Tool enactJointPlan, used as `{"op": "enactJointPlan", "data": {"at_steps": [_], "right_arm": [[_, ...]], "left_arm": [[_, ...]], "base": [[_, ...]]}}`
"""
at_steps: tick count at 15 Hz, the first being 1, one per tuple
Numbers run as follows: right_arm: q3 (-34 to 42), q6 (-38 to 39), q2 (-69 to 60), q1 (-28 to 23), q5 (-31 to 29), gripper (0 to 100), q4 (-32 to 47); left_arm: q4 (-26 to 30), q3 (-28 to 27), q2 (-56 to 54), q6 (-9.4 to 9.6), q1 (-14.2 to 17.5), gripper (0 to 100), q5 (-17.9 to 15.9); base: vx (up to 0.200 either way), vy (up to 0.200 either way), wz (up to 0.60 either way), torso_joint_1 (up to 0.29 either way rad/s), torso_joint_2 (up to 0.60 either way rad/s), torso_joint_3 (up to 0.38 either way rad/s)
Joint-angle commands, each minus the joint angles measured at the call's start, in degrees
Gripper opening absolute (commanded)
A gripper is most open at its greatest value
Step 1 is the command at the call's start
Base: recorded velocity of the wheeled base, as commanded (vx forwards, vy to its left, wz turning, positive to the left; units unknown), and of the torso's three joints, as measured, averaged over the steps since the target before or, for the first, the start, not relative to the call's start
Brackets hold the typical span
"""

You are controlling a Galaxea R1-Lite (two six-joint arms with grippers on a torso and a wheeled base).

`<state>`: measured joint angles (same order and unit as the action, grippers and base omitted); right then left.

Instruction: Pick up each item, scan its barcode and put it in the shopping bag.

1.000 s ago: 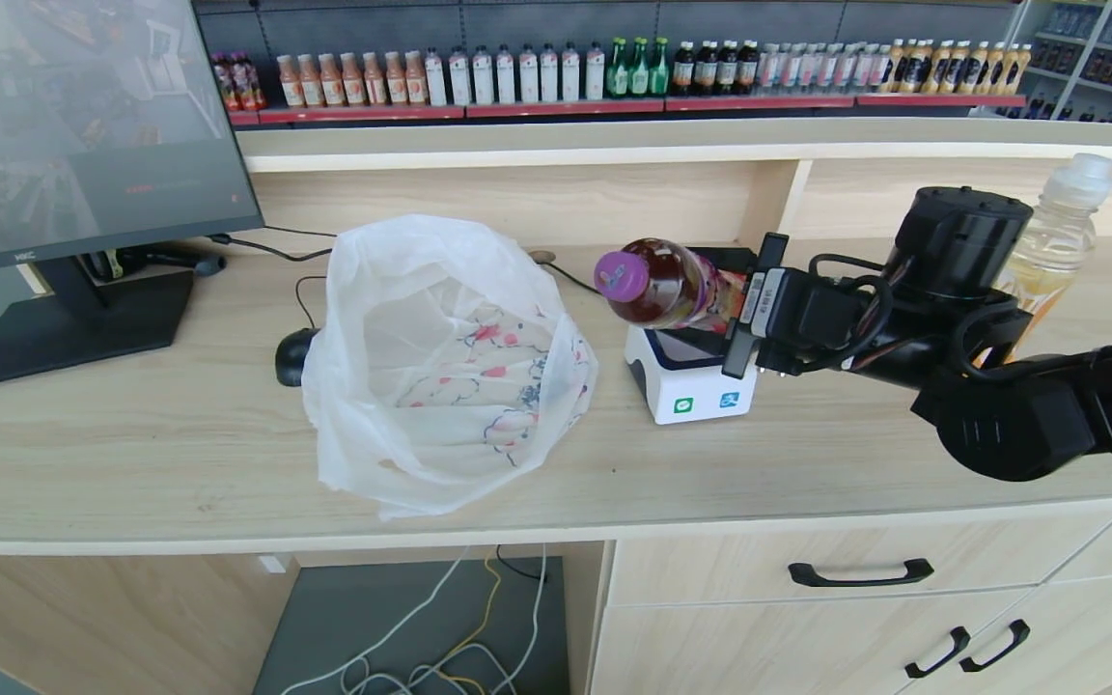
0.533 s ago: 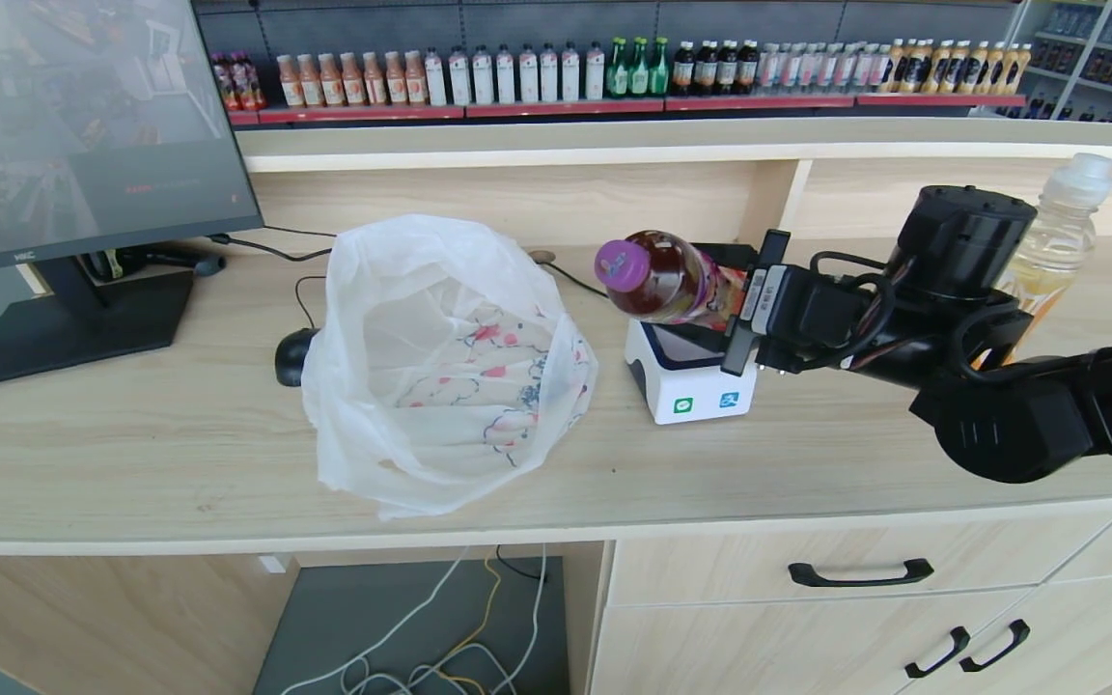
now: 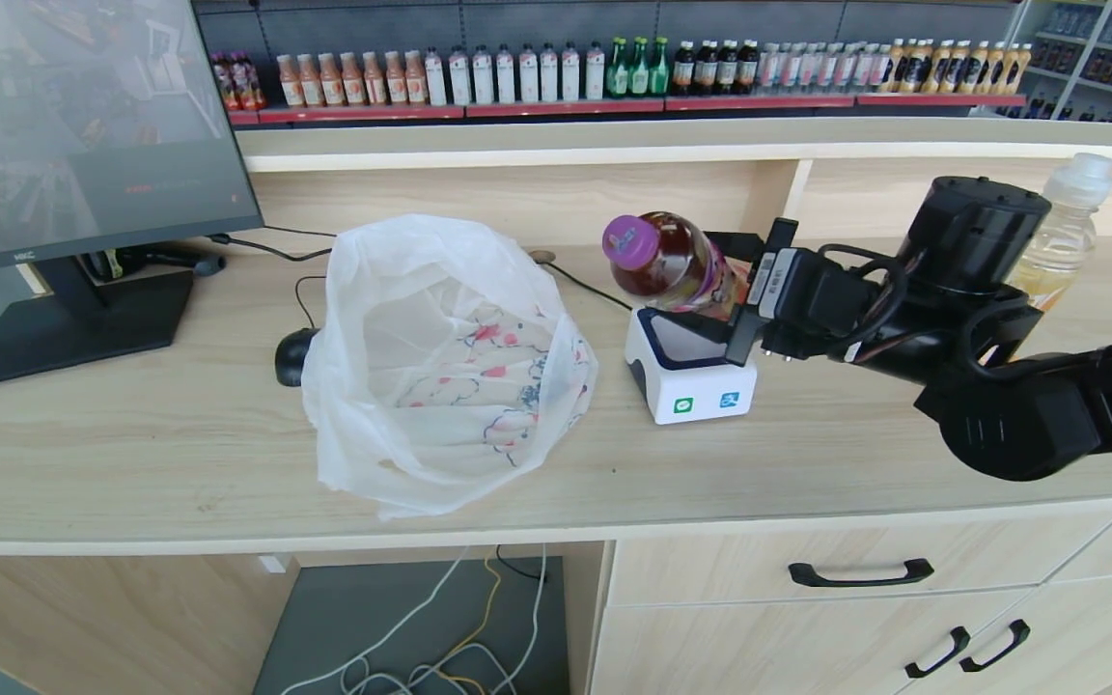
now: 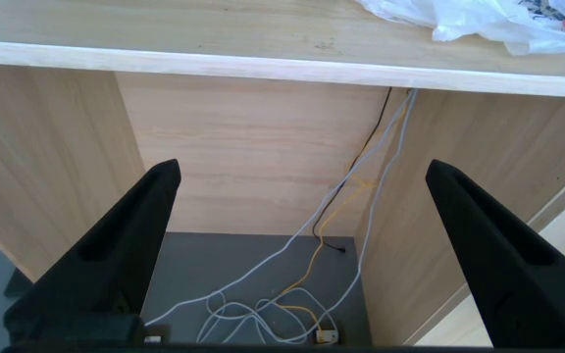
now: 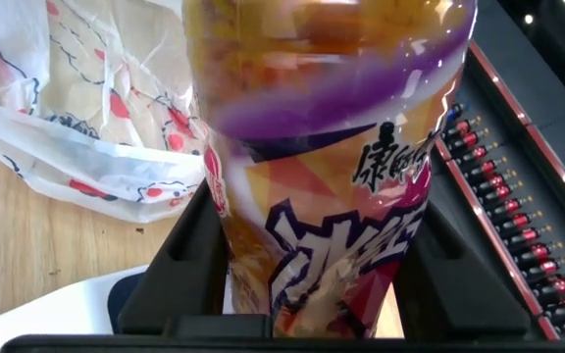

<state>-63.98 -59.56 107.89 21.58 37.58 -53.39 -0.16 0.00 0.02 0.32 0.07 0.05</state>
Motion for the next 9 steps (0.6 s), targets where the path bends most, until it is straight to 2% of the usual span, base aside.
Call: {"op": "enactJointPlan", "data": {"at_steps": [1, 3, 6, 8, 9], "right_arm": [[-0.1, 0.9, -1.4, 0.0, -0.5, 0, -0.6], [-0.2, 4.3, -3.1, 0.2, -3.5, 0, -2.0], [0.2, 7.8, -5.0, 0.4, -4.4, 0, -4.6], [1.1, 11.4, -5.8, 0.5, -6.2, 0, -8.1], [2.2, 15.6, -6.5, 1.1, -8.5, 0, -10.9]], "left_arm": [[0.0, 0.0, 0.0, 0.03, 0.0, 100, 0.0], [0.0, 0.0, 0.0, 0.03, 0.0, 100, 0.0], [0.0, 0.0, 0.0, 0.03, 0.0, 100, 0.0], [0.0, 0.0, 0.0, 0.03, 0.0, 100, 0.0], [0.0, 0.0, 0.0, 0.03, 0.0, 100, 0.0]], "base": [[0.000, 0.000, 0.00, 0.000, 0.00, 0.000], [0.000, 0.000, 0.00, 0.000, 0.00, 0.000], [0.000, 0.000, 0.00, 0.000, 0.00, 0.000], [0.000, 0.000, 0.00, 0.000, 0.00, 0.000], [0.000, 0.000, 0.00, 0.000, 0.00, 0.000]]}}
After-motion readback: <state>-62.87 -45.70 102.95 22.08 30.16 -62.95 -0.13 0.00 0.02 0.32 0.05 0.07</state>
